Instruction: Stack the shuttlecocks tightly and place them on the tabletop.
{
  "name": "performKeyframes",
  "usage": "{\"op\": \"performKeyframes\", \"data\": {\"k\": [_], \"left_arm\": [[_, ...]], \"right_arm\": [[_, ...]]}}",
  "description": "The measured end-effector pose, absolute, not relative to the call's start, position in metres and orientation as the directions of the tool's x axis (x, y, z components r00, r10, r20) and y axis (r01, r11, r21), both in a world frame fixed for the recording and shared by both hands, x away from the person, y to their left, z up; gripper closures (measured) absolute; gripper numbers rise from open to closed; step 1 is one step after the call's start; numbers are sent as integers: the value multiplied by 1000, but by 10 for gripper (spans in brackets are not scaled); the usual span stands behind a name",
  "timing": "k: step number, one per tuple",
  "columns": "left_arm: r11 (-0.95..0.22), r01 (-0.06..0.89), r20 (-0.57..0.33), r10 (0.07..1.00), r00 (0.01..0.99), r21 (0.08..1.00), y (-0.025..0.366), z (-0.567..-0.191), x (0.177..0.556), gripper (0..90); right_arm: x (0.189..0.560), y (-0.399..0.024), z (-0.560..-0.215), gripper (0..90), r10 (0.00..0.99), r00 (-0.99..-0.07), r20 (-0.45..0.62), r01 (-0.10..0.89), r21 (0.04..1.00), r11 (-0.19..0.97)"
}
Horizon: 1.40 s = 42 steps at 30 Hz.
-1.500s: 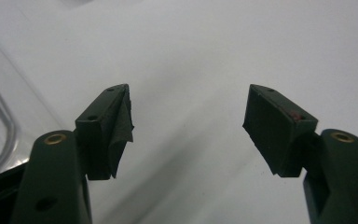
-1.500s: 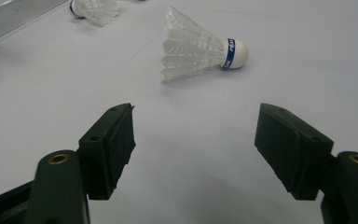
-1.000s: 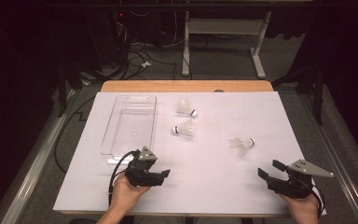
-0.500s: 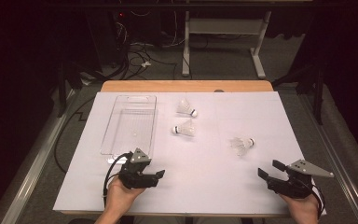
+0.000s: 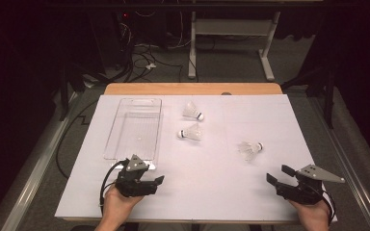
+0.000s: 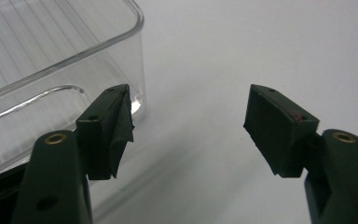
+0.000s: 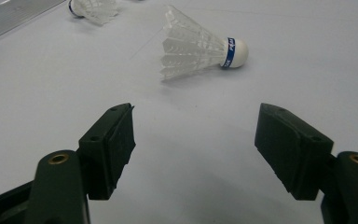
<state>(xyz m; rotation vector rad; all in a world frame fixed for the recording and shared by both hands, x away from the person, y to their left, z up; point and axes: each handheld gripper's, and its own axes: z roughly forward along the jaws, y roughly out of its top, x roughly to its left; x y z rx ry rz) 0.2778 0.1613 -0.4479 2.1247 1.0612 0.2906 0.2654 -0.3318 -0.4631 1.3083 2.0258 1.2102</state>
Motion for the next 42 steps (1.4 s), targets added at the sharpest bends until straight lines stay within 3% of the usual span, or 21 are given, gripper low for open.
{"op": "performKeyframes", "data": {"k": [42], "left_arm": [[-279, 595, -106, 842, 529, 754, 220, -454, 262, 315]], "right_arm": [[265, -331, -463, 289, 888, -450, 93, 506, 846, 168]]}}
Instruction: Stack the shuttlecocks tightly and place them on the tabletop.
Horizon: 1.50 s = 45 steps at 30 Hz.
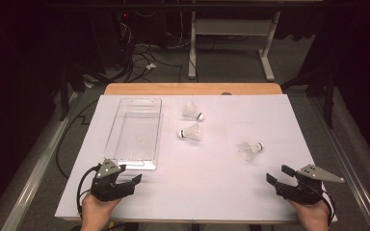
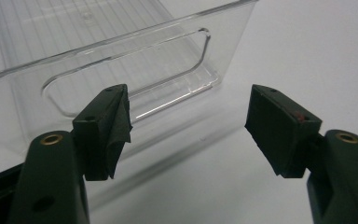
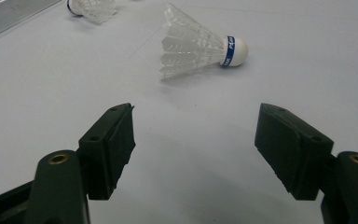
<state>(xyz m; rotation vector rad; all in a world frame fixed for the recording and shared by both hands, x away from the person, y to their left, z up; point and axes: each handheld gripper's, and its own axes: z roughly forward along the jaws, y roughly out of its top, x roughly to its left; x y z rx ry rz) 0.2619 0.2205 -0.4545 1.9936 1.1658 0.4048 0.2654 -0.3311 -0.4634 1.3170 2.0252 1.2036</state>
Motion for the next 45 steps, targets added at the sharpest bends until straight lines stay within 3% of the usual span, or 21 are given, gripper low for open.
{"op": "performKeyframes", "data": {"k": [22, 38, 45], "left_arm": [[-170, 591, -145, 882, 448, 789, 253, -461, 256, 320], [-140, 599, -182, 877, 445, 789, 258, -465, 254, 314], [-168, 577, -156, 869, 469, 800, 255, -464, 250, 327]], "right_arm": [[265, -332, -463, 289, 892, -442, 94, 508, 846, 163], [265, -333, -463, 287, 901, -423, 98, 514, 845, 149], [264, -333, -460, 287, 907, -410, 90, 504, 852, 143]]}}
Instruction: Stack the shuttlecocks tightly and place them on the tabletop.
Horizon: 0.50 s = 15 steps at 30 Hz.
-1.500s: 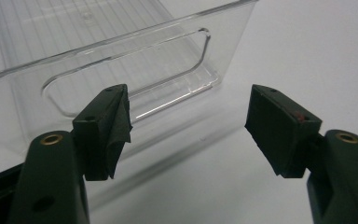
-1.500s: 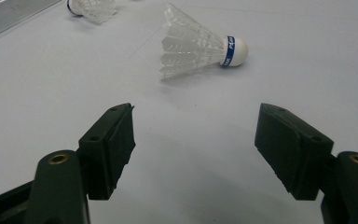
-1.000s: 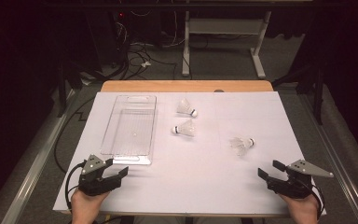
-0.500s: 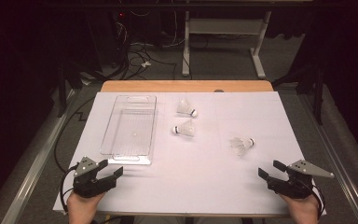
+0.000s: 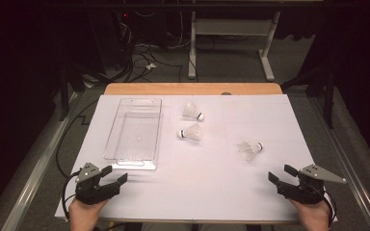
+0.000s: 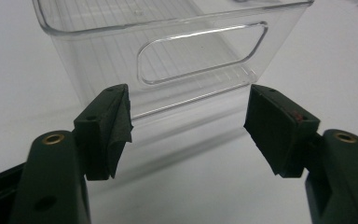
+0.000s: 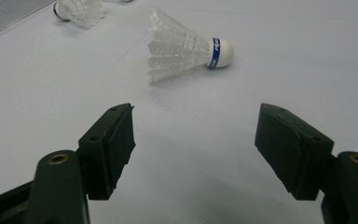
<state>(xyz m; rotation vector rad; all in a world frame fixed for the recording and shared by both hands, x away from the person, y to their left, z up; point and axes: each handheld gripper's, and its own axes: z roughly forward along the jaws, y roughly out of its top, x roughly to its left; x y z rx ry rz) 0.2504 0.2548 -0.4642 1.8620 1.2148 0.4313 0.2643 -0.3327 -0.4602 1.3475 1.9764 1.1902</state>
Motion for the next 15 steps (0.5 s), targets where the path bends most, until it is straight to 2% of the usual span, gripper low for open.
{"op": "performKeyframes", "data": {"k": [5, 15], "left_arm": [[-156, 584, -171, 868, 466, 797, 256, -465, 250, 327], [-153, 588, -177, 868, 464, 794, 255, -466, 251, 326]], "right_arm": [[266, -328, -450, 287, 895, -430, 119, 491, 862, 121], [280, -312, -431, 290, 886, -458, 71, 460, 872, 168]]}}
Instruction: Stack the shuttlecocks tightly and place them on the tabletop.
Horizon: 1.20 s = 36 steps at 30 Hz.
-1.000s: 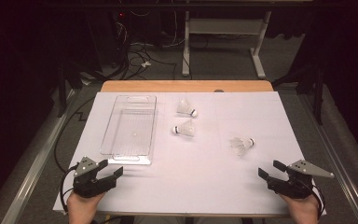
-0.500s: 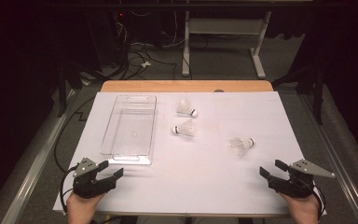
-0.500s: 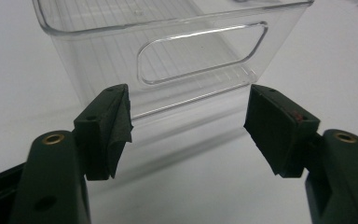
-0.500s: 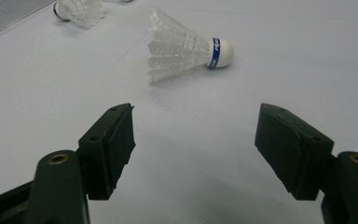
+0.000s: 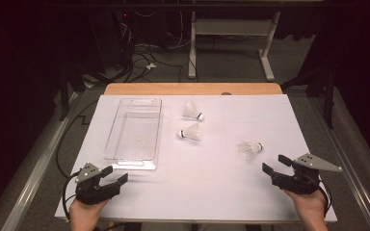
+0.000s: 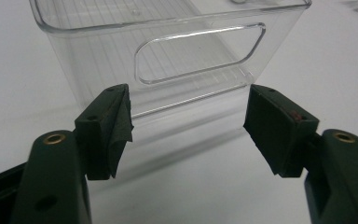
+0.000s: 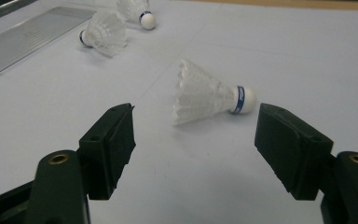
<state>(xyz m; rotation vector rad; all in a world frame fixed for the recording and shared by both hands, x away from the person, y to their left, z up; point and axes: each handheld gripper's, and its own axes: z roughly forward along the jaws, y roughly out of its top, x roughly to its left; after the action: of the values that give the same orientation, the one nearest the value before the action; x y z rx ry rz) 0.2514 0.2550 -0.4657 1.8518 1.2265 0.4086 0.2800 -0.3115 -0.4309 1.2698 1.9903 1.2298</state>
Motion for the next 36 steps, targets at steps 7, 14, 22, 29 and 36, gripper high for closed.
{"op": "performKeyframes", "data": {"k": [7, 14, 22, 29, 36], "left_arm": [[-156, 578, -171, 866, 470, 801, 255, -465, 249, 328], [-157, 583, -174, 865, 470, 797, 254, -465, 251, 327], [-155, 574, -169, 866, 471, 804, 254, -464, 249, 327], [-137, 589, -194, 865, 463, 797, 255, -466, 253, 328], [-130, 594, -198, 868, 455, 793, 256, -466, 254, 330]], "right_arm": [[282, -296, -435, 290, 879, -469, 84, 460, 873, 163], [293, -283, -442, 292, 875, -478, 79, 477, 860, 183], [310, -265, -435, 315, 875, -484, -10, 476, 836, 273], [331, -263, -429, 395, 904, -427, -2, 542, 800, 257], [346, -258, -428, 457, 919, -393, -27, 610, 740, 282]]}}
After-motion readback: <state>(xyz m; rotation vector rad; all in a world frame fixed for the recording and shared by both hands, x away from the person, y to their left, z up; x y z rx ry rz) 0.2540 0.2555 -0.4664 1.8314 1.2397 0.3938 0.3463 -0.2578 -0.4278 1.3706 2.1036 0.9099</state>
